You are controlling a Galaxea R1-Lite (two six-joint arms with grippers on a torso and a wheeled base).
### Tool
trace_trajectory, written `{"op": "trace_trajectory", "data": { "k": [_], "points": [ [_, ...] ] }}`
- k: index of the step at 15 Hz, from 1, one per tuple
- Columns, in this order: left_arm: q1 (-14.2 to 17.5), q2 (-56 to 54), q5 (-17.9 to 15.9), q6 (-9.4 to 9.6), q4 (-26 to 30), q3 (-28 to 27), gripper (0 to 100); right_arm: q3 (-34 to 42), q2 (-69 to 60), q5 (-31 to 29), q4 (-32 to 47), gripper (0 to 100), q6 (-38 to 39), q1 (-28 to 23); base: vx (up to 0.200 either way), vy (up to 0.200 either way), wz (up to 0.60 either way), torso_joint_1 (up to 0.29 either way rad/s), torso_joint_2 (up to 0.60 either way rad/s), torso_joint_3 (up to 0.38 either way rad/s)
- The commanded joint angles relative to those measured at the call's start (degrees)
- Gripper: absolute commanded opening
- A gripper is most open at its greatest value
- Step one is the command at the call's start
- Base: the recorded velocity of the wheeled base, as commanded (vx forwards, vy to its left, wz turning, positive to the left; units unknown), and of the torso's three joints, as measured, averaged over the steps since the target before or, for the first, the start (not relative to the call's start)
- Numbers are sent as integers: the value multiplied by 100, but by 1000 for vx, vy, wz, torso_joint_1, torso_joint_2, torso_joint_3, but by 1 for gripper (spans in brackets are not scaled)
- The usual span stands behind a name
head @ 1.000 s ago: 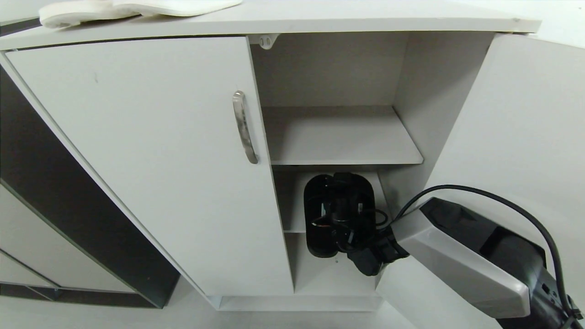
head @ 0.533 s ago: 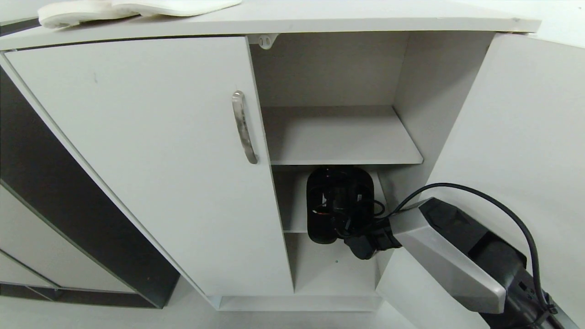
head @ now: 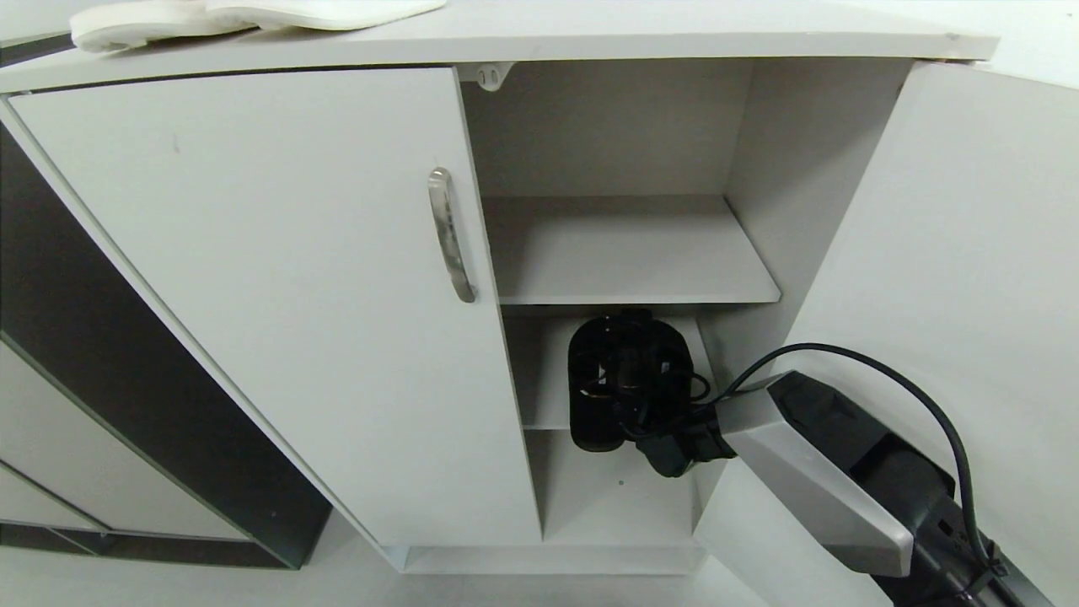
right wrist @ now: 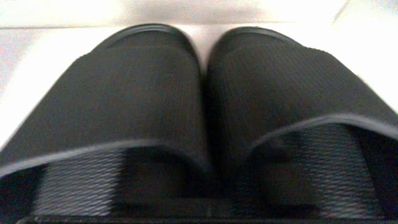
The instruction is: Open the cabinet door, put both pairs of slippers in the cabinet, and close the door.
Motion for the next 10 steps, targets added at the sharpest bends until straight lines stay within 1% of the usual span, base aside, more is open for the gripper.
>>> {"op": "trace_trajectory", "data": {
  "k": [1,3,5,6,8,9,10],
  "points": [
    [-2,9,2,-1,4,0,0,39,-15,-12,1,100,-3,14,0,0,0,0,0,0],
    [-2,9,2,-1,4,0,0,312,-226,-47,-51,100,15,50,0,0,0,0,0,0],
    [-2,9,-7,-1,4,0,0,848,-613,-47,-289,100,24,146,0,0,0,0,0,0],
    [-2,9,2,-1,-4,0,0,1164,-789,-47,-482,100,24,216,0,0,0,0,0,0],
    [-2,9,-7,-1,-4,0,0,2061,-1272,-47,-755,100,41,383,0,0,0,0,0,0],
    [-2,9,2,-1,4,0,0,2360,-1421,-47,-878,100,50,436,0,0,0,0,0,0],
    [-2,9,2,-9,4,0,0,2755,-1597,-47,-1133,100,50,524,0,0,0,0,0,0]
  ]
}}
